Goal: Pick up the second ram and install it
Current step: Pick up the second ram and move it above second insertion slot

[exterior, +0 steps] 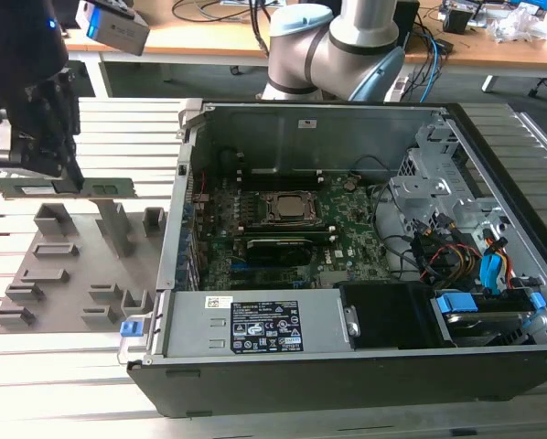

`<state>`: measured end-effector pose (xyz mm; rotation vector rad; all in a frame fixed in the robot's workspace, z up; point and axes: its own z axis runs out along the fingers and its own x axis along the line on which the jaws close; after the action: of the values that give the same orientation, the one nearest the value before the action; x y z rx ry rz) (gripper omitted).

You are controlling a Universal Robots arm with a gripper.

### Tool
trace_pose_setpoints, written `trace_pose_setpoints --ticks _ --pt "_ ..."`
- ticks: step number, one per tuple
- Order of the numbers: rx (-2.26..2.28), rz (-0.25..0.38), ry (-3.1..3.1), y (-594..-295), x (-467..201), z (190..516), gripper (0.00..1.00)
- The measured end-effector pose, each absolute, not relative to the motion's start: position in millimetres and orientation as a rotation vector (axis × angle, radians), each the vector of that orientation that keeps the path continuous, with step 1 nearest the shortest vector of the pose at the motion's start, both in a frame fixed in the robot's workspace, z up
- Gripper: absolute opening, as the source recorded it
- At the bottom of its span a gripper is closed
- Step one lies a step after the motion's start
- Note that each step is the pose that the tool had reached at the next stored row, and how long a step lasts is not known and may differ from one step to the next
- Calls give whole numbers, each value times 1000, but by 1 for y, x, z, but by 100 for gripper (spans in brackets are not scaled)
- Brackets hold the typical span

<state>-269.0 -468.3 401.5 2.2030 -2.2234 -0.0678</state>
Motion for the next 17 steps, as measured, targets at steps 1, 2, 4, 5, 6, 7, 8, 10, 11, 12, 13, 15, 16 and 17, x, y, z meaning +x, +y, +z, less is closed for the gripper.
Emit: trace_pose_setpoints --ticks 1,2,4,5,6,7,8,10,11,12,13,15,16,17 --pt "2203 -68 -2223 -468 -262 401 13" --pt "2203 -68 -2223 -468 -257 402 13" --pt "2203 -68 -2223 -468 -249 402 13" --pt "2203 -68 -2223 -468 -240 402 13" --pt "2203 -68 -2223 -468 -236 402 13" --pt "2203 -68 -2223 -468 -231 402 13" --pt "2203 -68 -2223 -468 -226 402 13" --pt "2203 -68 -2223 -468 -217 401 13" --pt "2203 -68 -2223 -468 -214 402 13" --pt "2203 -68 -2223 -468 -212 402 13" --pt "2203 -68 -2223 -468 -209 402 13" --pt "2203 -68 -2223 -468 -203 402 13" --pt "2203 -68 -2223 -468 -201 402 13" --pt "2203 -68 -2223 -468 -198 401 13"
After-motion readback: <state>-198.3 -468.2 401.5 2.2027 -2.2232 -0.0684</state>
